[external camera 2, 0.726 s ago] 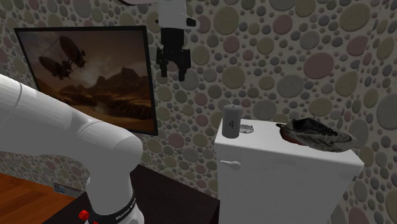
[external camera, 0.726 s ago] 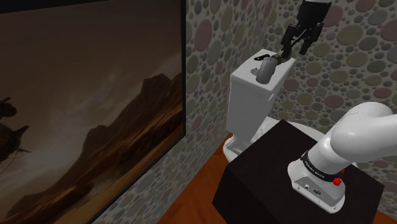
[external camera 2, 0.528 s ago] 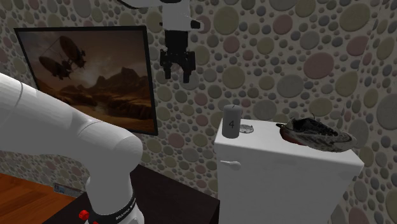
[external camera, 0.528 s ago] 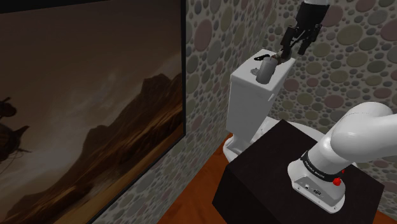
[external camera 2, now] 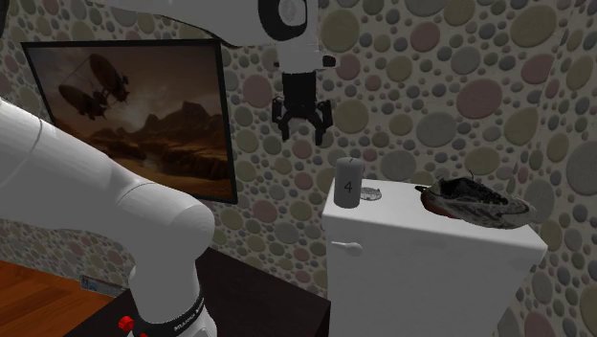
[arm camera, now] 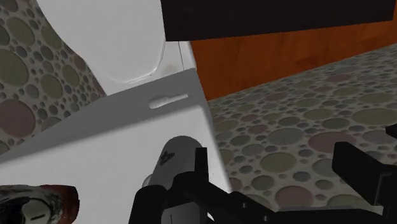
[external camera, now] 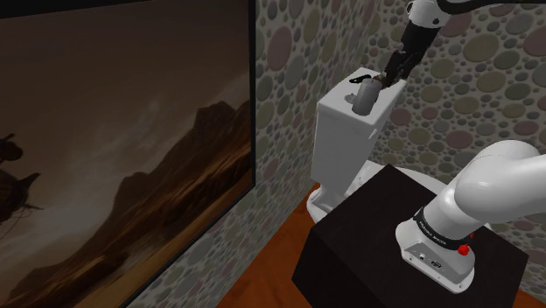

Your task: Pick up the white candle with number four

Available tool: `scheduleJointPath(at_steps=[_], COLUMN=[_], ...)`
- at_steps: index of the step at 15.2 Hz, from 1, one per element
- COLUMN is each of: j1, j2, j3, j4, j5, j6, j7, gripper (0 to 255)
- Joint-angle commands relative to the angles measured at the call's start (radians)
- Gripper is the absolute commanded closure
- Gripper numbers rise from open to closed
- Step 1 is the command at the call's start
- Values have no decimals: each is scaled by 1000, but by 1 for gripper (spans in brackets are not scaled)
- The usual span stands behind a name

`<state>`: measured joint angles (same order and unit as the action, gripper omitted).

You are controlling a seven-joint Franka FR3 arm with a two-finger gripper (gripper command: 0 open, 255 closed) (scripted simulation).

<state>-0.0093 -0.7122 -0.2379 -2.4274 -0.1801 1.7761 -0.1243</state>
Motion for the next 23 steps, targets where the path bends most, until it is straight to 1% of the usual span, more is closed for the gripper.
scheduleJointPath(at_steps=[1,5,9,10,17,19,20,23], j1=[3,17,48,51,51,50,50,50], j2=[37,124,235,246,282,282,280,281], j3=[-45,-132,-224,-233,-255,-255,-255,-255], j4=[-7,-2,30,35,-41,-41,-41,-40], j5=[-29,-63,-65,-63,-68,-68,-69,-69], j6=[80,232,379,391,502,502,500,500], j7=[-69,-199,-336,-349,-351,-351,-351,-351], gripper=[0,0,0,0,0,0,255,255])
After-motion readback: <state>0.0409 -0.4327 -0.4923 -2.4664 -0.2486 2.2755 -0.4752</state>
